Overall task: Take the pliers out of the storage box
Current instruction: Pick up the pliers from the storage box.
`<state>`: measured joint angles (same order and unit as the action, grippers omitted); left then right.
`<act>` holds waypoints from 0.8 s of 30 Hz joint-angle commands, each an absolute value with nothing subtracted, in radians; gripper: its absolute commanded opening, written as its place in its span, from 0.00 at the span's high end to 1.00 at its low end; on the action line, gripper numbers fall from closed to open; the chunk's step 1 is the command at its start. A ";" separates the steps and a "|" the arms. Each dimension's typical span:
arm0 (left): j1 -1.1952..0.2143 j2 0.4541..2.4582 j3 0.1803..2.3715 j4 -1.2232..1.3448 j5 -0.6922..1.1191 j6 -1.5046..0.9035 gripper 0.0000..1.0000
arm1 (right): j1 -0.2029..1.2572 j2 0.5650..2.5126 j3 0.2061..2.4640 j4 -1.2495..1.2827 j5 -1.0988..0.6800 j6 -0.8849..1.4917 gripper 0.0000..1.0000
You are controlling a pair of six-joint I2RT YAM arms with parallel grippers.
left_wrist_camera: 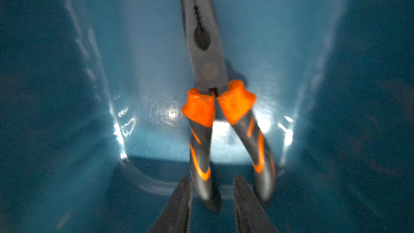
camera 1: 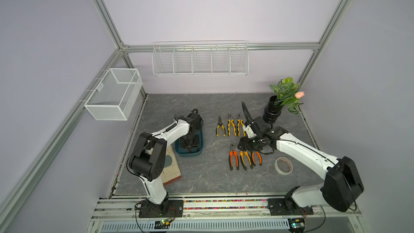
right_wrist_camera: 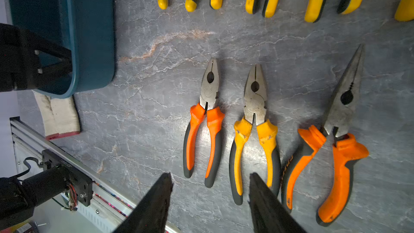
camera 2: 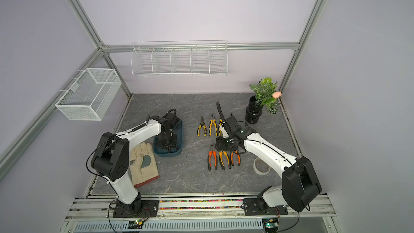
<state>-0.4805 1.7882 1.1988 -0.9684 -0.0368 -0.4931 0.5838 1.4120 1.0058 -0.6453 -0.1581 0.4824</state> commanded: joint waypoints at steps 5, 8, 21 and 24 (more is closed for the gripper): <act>-0.481 1.810 1.131 -0.899 -0.051 -0.531 0.65 | 0.576 1.393 0.988 -0.643 -0.172 0.487 0.42; -0.481 1.825 1.122 -0.876 -0.046 -0.531 0.66 | 0.576 1.398 0.988 -0.640 -0.178 0.490 0.42; -0.476 1.797 1.149 -0.863 -0.091 -0.492 1.00 | 0.576 1.397 0.974 -0.637 -0.181 0.496 0.43; -0.476 1.749 1.179 -0.894 -0.131 -0.475 1.00 | 0.576 1.400 0.973 -0.629 -0.186 0.499 0.43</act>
<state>-0.4782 1.7916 1.1374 -0.8715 -0.0650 -0.4969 0.5831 1.4120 0.9913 -0.6388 -0.1707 0.4858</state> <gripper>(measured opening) 0.113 0.568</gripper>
